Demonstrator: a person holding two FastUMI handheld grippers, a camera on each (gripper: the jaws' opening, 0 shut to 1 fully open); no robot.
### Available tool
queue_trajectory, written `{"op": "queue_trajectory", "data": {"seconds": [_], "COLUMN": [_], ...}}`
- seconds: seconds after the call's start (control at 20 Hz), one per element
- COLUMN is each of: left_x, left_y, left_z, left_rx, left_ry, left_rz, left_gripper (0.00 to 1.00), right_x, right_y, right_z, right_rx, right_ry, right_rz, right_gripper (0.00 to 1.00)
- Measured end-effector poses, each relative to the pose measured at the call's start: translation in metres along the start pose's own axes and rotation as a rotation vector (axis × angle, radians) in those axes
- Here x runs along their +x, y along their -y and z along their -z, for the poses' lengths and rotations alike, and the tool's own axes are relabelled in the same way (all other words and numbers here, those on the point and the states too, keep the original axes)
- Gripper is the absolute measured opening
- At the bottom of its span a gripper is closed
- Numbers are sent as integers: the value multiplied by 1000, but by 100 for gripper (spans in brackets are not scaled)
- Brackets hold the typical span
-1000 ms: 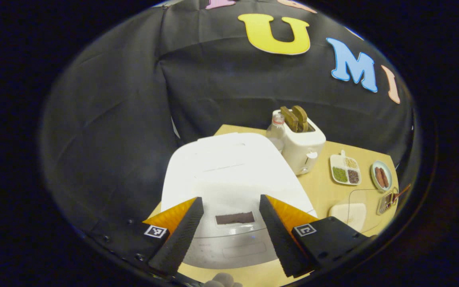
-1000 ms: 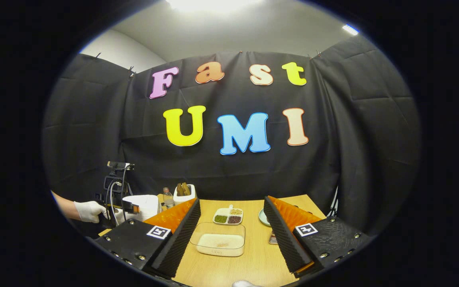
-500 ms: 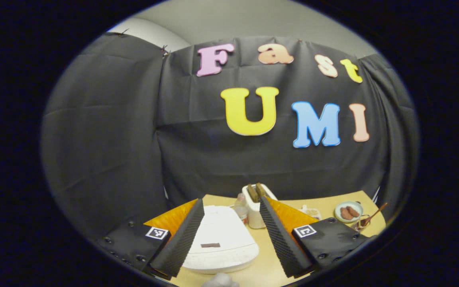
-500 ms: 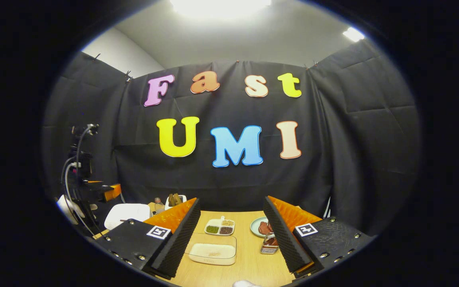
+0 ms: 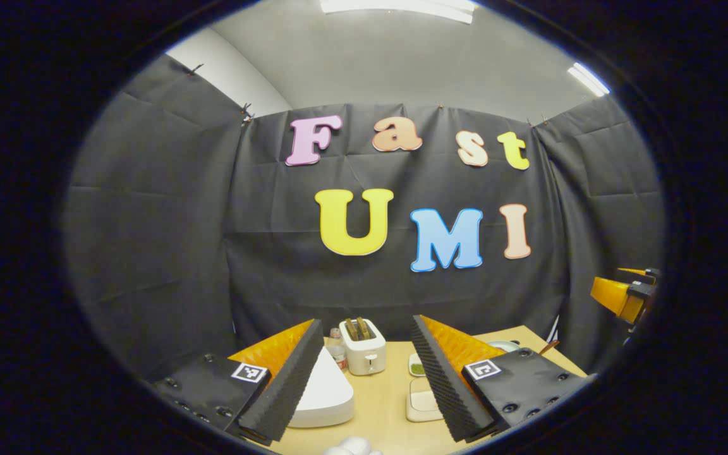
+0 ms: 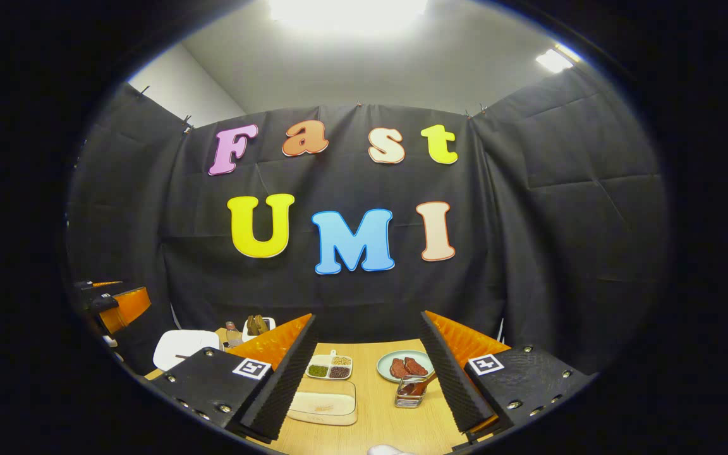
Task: Close the left gripper, press the button to open the rice cooker; take a wooden spoon from the chopstick holder with the right hand, scoop a spoonful of rice and pour it into the rice cooker, then put the wooden spoon back into the chopstick holder.
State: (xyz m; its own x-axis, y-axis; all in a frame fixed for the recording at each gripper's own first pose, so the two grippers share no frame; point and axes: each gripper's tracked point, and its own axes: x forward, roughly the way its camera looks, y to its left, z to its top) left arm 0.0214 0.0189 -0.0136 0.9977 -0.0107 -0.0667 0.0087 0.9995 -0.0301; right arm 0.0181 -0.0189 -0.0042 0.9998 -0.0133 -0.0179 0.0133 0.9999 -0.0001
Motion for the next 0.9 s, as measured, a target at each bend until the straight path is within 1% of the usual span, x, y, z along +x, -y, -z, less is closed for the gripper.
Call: {"op": "queue_trajectory", "data": {"seconds": [0.05,0.1,0.25,0.5,0.55,0.65,0.7,0.75,0.8,0.85,0.9], "left_x": [-2,-3,0,-8,-8,-10,-10,-11,-11,-11,-11], "left_y": [3,2,-2,1,3,6,6,5,6,6,8], "left_z": [-1,-1,1,-9,-8,-9,-9,-11,-12,-11,-12], "left_rx": [-4,-14,-35,-12,-10,-9,-9,-8,-5,-5,-7], "left_ry": [2,-4,-17,9,8,5,6,11,12,12,16], "left_rz": [8,12,7,11,15,17,19,18,18,20,23], "left_gripper": [97,99,99,94,94,98,96,96,98,96,98], "right_x": [-1,-3,-7,-9,-10,-11,-12,-13,-13,-14,-14], "right_y": [0,-2,-3,-2,-3,0,1,1,2,2,4], "right_z": [-1,-1,-4,-8,-8,-12,-12,-13,-14,-14,-14], "right_rx": [-2,-2,-17,-14,-8,-8,-10,-10,-9,-8,-10], "right_ry": [1,3,12,17,16,22,24,26,28,28,29], "right_rz": [1,-3,-5,-10,-13,-10,-8,-7,-6,-5,-3], "right_gripper": [98,98,98,97,97,98,98,98,97,97,98]}}
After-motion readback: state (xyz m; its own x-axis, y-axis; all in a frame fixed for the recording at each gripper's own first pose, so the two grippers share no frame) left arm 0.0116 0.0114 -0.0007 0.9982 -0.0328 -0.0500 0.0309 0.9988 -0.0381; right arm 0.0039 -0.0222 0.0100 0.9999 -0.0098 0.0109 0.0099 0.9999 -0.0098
